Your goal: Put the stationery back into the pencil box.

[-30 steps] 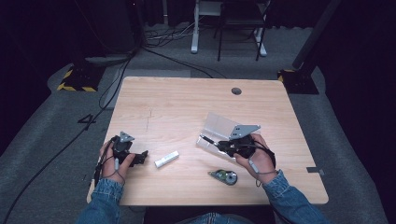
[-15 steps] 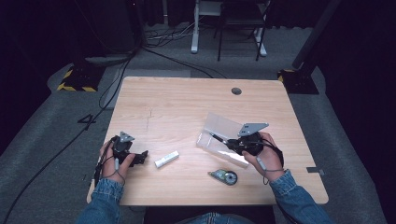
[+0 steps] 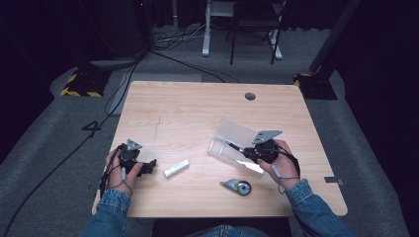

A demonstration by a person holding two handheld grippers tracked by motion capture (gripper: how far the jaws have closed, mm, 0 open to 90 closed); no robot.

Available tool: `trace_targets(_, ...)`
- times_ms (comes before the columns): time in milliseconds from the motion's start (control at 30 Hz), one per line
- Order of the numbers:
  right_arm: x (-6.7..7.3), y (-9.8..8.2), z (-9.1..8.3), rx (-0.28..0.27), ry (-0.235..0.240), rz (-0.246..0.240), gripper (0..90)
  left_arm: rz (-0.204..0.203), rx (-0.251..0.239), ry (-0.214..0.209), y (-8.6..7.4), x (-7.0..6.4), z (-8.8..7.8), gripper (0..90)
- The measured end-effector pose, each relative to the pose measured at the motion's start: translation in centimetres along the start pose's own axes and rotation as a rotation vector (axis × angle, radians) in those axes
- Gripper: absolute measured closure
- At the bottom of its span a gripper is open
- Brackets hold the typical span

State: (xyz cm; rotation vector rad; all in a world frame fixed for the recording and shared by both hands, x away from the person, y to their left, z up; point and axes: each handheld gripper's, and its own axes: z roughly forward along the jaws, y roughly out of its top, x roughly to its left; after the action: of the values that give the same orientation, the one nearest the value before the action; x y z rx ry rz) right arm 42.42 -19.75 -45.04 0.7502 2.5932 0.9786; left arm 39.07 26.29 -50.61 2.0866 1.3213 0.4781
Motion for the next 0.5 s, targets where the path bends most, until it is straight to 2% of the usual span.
trace_targets(500,-0.1,-0.6,1.6,0.051,-0.021,-0.018,79.8,0.0,0.0,0.0,0.0,0.0,0.0,0.1)
